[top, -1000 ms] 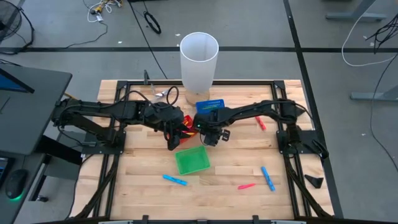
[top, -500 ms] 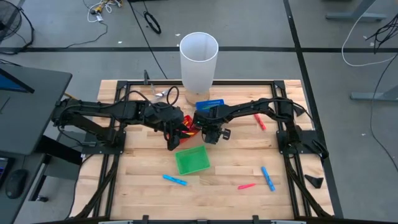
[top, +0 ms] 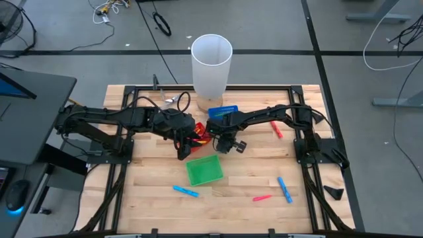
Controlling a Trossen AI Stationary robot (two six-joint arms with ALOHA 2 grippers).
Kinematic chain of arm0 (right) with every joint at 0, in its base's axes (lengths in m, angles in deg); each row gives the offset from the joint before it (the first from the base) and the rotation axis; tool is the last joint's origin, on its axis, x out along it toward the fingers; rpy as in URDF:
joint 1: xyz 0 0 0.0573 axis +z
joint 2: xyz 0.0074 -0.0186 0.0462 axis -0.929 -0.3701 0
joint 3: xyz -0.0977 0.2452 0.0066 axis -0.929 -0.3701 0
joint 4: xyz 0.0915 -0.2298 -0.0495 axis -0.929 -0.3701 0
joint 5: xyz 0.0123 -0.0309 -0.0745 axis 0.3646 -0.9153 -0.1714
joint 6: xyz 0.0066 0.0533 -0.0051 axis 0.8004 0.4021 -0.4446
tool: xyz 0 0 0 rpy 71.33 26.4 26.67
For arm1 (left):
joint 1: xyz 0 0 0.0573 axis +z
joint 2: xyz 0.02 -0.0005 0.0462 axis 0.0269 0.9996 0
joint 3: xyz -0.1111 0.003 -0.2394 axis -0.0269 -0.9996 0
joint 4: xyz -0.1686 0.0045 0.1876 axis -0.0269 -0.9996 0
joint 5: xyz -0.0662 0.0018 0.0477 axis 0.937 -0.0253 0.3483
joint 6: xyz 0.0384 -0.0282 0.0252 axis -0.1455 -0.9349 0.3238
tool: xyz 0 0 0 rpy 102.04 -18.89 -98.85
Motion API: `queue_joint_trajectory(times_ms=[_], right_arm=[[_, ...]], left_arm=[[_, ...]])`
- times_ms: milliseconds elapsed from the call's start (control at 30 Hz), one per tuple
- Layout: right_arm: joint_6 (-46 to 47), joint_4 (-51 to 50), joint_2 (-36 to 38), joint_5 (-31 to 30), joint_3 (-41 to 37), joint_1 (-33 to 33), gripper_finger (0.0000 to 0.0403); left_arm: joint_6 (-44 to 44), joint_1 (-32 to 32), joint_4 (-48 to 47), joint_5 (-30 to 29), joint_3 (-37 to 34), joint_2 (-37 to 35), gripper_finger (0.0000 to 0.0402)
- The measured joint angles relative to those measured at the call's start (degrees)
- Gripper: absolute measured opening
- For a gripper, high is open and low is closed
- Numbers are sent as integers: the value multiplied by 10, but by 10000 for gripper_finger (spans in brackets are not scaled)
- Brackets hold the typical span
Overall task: Pick & Place Markers
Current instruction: Put the blue pen into the blue bin
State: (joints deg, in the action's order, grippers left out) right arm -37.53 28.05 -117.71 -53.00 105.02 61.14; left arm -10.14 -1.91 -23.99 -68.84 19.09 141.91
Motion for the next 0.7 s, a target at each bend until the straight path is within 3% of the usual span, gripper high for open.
queue_joint_trajectory(times_ms=[433,700], right_arm=[[129,-60,33,-2,-3,16,18],[153,-67,67,-27,-2,10,18]], left_arm=[[9,14,0,0,-1,0,151],[15,14,0,-4,-1,0,151]])
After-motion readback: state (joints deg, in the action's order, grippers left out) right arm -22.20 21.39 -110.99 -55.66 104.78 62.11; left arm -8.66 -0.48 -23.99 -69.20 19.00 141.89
